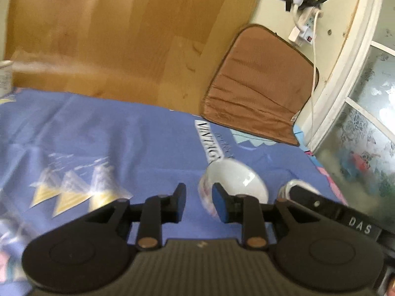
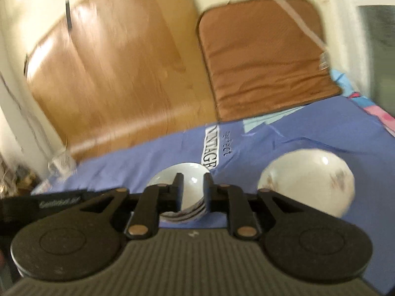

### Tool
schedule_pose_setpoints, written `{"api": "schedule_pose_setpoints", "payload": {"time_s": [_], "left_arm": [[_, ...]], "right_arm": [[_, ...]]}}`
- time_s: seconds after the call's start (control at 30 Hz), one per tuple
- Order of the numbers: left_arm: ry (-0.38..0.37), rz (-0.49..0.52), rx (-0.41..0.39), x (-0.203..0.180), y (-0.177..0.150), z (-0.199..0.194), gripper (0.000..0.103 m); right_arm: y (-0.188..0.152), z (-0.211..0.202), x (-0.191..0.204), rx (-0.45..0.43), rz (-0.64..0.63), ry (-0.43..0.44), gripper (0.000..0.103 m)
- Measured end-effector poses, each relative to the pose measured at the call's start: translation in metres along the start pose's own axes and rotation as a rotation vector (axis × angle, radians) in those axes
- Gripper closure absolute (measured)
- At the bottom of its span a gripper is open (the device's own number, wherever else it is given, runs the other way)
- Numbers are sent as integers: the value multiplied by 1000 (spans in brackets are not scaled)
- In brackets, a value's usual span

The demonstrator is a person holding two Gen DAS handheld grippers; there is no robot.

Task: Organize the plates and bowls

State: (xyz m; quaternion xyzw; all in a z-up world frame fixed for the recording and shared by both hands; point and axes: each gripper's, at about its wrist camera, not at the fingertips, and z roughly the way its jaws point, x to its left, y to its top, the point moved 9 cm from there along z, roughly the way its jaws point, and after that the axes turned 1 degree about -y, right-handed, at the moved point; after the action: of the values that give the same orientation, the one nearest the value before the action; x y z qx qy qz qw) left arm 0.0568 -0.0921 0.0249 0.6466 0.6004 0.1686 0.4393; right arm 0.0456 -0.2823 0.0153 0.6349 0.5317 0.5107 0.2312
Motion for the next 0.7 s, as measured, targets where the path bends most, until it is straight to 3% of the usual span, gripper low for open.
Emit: {"api": "schedule_pose_setpoints", "payload": {"time_s": [0.07, 0.17, 0.27, 0.43, 0.57, 0.7], "left_arm": [[26, 12, -22, 11, -19, -21, 77], [99, -7, -25, 30, -53, -45, 76], [116, -55, -26, 48, -78, -64, 76], [151, -80, -54, 63, -86, -86, 75], [175, -17, -121, 58, -79, -96, 65], [158, 7, -93, 54, -85, -88, 65]], "right_arm": [[-16, -9, 10, -37, -14, -33, 77], [-38, -16, 37, -43, -121, -20, 77], [-57, -24, 52, -50, -164, -10, 77], [-72, -35, 67, -51, -181, 12, 77], [-63, -42, 74, -116, -184, 4, 72], [-66, -35, 73, -110, -179, -20, 72]]}}
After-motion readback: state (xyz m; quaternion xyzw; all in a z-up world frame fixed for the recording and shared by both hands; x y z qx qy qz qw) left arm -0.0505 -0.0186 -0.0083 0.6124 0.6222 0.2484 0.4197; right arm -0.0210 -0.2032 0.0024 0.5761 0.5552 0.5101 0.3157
